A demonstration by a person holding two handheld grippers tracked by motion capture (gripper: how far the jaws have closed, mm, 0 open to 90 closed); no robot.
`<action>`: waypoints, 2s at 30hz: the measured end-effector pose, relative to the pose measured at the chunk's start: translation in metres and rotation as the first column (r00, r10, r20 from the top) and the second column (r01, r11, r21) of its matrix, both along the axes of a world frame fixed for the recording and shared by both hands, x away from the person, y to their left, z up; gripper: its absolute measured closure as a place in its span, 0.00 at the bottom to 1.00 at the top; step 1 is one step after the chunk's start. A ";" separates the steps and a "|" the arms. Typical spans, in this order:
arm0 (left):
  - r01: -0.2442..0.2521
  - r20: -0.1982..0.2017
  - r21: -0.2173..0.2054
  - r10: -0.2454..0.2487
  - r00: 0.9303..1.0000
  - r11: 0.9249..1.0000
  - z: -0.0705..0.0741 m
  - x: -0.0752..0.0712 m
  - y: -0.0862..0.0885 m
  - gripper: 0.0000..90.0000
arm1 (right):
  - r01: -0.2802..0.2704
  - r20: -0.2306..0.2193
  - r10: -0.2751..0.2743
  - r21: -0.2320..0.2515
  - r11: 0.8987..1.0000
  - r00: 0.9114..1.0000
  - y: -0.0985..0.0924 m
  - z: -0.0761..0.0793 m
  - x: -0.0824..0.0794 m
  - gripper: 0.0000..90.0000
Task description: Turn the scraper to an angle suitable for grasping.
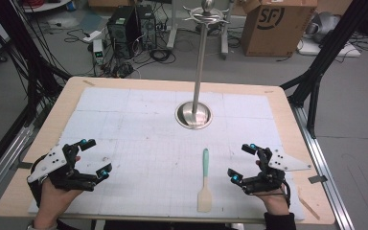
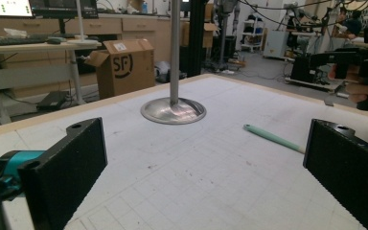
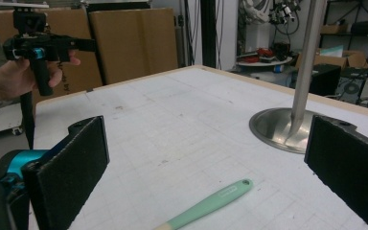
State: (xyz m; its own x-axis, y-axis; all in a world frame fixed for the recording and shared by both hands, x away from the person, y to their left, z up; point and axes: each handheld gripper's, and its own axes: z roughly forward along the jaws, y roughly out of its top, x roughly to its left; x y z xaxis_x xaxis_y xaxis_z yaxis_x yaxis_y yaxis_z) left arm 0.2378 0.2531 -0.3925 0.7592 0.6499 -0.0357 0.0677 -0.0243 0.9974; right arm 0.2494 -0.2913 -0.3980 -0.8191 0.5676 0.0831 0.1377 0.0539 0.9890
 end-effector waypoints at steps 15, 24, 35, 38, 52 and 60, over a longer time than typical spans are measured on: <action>0.001 -0.010 0.004 -0.001 1.000 1.000 0.000 0.000 -0.001 0.02 | 0.025 -0.074 -0.030 -0.059 0.998 0.997 0.007 -0.008 0.007 0.10; 0.001 -0.016 0.016 -0.001 1.000 1.000 -0.001 0.000 -0.002 0.02 | 0.025 -0.183 -0.038 -0.071 0.997 0.982 0.008 -0.020 0.011 0.74; 0.003 -0.012 0.008 -0.003 1.000 1.000 0.000 -0.002 0.001 0.02 | 0.024 -0.251 -0.073 -0.192 0.981 0.965 0.026 -0.038 0.022 0.99; 0.001 -0.014 0.006 -0.001 1.000 1.000 -0.001 -0.003 0.002 0.02 | 0.015 -0.248 -0.071 -0.219 0.976 0.966 0.031 -0.041 0.026 0.99; 0.003 -0.024 0.026 -0.002 1.000 1.000 -0.004 -0.003 -0.002 0.02 | 0.014 -0.313 -0.128 -0.342 0.940 0.941 0.045 -0.051 0.041 0.99; 0.002 -0.023 0.024 -0.001 1.000 1.000 -0.004 -0.003 -0.003 0.02 | 0.032 -0.328 -0.165 -0.377 0.926 0.930 0.050 -0.051 0.053 0.99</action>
